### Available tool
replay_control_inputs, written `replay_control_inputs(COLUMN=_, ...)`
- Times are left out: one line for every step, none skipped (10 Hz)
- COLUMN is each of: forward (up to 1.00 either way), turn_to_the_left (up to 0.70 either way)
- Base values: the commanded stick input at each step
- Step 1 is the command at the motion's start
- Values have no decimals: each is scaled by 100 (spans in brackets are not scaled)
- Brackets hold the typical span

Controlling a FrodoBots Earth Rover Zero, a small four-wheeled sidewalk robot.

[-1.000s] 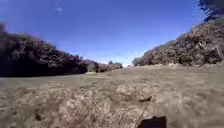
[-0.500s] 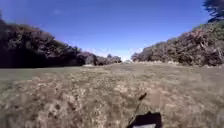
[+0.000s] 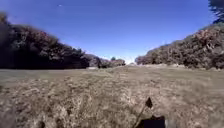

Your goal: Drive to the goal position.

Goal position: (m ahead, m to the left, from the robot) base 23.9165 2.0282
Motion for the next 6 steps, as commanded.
replay_control_inputs(forward=100, turn_to_the_left=0)
replay_control_inputs(forward=100, turn_to_the_left=0)
replay_control_inputs(forward=100, turn_to_the_left=0)
replay_control_inputs(forward=100, turn_to_the_left=0)
replay_control_inputs(forward=100, turn_to_the_left=0)
replay_control_inputs(forward=100, turn_to_the_left=0)
